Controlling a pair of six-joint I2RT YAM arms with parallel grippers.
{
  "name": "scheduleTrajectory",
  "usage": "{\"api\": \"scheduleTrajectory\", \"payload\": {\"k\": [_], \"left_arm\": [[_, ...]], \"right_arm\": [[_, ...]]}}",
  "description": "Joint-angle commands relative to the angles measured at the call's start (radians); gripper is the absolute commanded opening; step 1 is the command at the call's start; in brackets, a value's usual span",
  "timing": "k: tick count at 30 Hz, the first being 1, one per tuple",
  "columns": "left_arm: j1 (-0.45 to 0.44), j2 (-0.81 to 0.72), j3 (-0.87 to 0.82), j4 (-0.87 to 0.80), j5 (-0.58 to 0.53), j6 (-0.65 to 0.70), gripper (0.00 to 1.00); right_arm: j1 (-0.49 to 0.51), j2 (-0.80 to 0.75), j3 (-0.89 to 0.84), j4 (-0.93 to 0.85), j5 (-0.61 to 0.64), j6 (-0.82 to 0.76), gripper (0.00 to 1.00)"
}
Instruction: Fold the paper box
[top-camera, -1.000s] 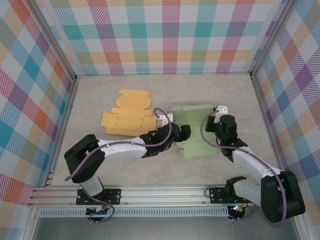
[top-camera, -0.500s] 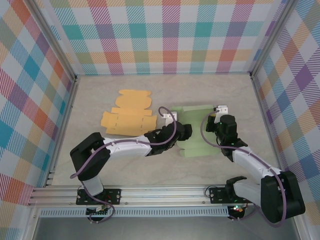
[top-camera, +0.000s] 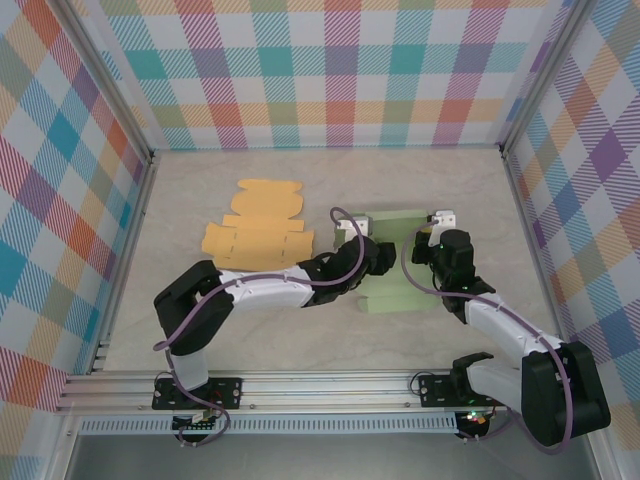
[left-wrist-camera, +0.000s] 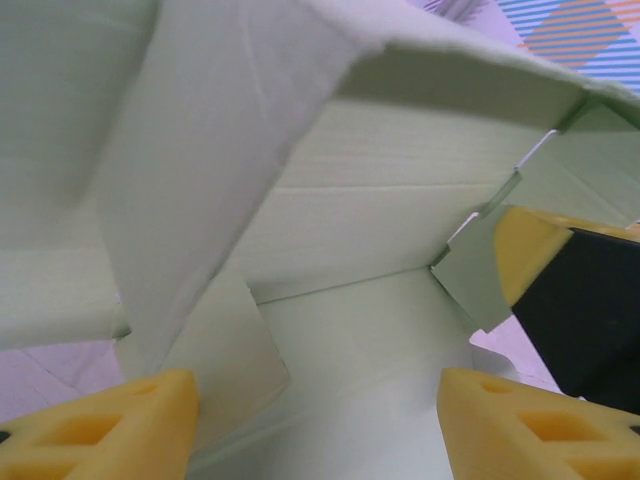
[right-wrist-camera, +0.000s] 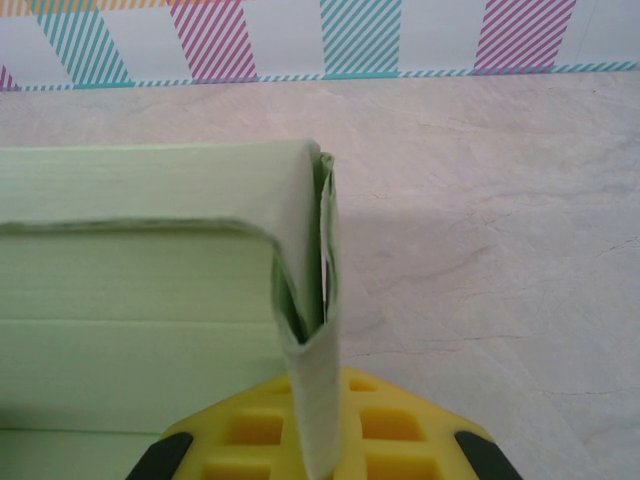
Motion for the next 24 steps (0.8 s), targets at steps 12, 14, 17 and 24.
{"api": "scheduleTrajectory", "payload": {"k": [12, 14, 17, 24], "left_arm": [[-0.012, -0.137, -0.051, 0.014, 0.098, 0.098, 0.67], [-0.013, -0.199, -0.083, 0.013, 0.13, 0.115, 0.68], [-0.016, -0.291, -0.133, -0.002, 0.167, 0.128, 0.7], [-0.015, -0.518, -0.264, -0.061, 0.057, 0.163, 0.72]], "right_arm": [[-0.001, -0.008, -0.006, 0.036, -0.015, 0.02, 0.0], [-0.001, -0.008, -0.006, 0.036, -0.014, 0.02, 0.0], [-0.001, -0.009, -0.006, 0.034, -0.017, 0.02, 0.0], [-0.002, -0.012, -0.007, 0.032, -0.025, 0.021, 0.0]]}}
